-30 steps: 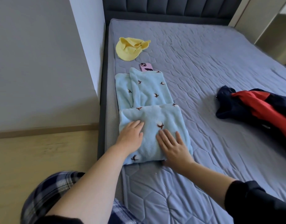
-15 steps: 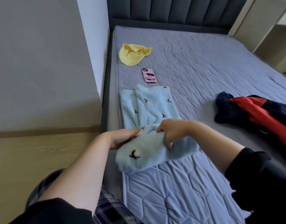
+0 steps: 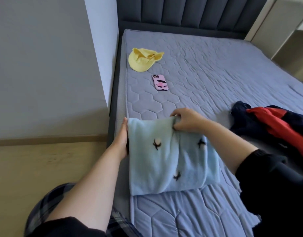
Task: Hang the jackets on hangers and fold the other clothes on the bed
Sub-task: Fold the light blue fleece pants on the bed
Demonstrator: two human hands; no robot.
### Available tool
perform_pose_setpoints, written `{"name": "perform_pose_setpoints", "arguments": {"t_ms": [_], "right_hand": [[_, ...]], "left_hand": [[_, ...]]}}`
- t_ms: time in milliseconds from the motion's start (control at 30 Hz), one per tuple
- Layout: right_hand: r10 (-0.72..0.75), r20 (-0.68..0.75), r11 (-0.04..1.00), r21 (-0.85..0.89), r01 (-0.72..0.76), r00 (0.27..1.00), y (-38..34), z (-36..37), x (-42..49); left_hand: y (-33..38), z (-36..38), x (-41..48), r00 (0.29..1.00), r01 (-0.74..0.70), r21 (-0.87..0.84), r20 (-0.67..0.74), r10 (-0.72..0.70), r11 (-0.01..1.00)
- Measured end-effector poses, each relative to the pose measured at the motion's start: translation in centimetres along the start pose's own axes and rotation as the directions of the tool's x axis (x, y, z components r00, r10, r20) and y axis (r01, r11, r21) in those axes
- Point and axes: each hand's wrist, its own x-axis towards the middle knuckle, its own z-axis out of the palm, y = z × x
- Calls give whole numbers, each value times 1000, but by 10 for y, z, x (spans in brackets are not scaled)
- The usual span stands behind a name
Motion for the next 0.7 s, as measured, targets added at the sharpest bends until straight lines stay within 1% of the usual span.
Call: {"name": "perform_pose_setpoints", "arguments": {"t_ms": [33, 67, 100, 133, 167, 200, 233, 267, 300, 333, 367, 400, 433, 500, 533, 567, 600, 633, 667, 700], "right_hand": [[19, -146, 999, -37, -25, 989, -2, 9, 3], [19, -285, 997, -69, -41, 958, -3, 19, 4], [-1, -405, 995, -91, -40, 914, -5, 29, 2], [-31, -498, 995, -94, -18, 867, -5, 41, -2], [-61, -557, 996, -92, 12, 828, -4, 52, -5], [-85, -583, 995, -98, 33, 808, -2, 62, -9], [-97, -570, 992, -117, 37, 816, 2, 71, -11], [-93, -523, 991, -132, 27, 847, 6, 79, -12], [-69, -455, 992, -129, 11, 888, 12, 86, -12], [-40, -382, 994, -107, -2, 923, 19, 91, -10], [-10, -317, 997, -75, -15, 948, 26, 95, -7], [21, -264, 998, -47, -35, 964, 33, 96, -4], [59, -224, 997, -33, -68, 973, 40, 96, 0], [183, -160, 983, 1, -185, 970, 53, 92, 8], [264, -114, 964, 59, -259, 958, 58, 89, 10], [346, -44, 926, 174, -334, 937, 63, 86, 10], [411, 42, 856, 327, -401, 911, 69, 85, 8], [457, 134, 756, 463, -463, 879, 74, 85, 5], [488, 210, 672, 529, -518, 847, 78, 86, 1], [507, 270, 630, 532, -566, 819, 83, 86, -3]], "left_hand": [[-1, -3, 4, 995, -77, 17, -54, 78, 997], [-2, -3, 7, 978, -168, 105, -108, 180, 980], [-4, -3, 9, 940, -264, 240, -151, 305, 934], [-7, -3, 8, 879, -348, 416, -168, 447, 840], [-9, -2, 8, 786, -434, 582, -129, 605, 688], [-11, 0, 6, 670, -492, 743, -12, 743, 455], [-14, 1, 6, 556, -515, 837, 161, 815, 185], [-19, 4, 9, 510, -512, 858, 341, 790, -40], [-25, 8, 11, 553, -501, 849, 462, 693, -167], [-32, 10, 14, 665, -460, 865, 486, 567, -202], [-40, 10, 19, 785, -394, 900, 434, 442, -185], [-47, 7, 25, 867, -327, 934, 357, 348, -143], [-50, 5, 31, 915, -273, 958, 288, 283, -93], [-53, 0, 38, 942, -233, 972, 226, 249, -1], [-53, -2, 39, 947, -227, 973, 211, 241, 39], [-52, -3, 39, 953, -219, 973, 195, 232, 79], [-52, -5, 40, 959, -206, 972, 177, 223, 114], [-53, -7, 41, 963, -192, 972, 160, 215, 136], [-54, -8, 41, 966, -182, 973, 150, 210, 142], [-55, -8, 41, 967, -180, 973, 149, 206, 142]]}}
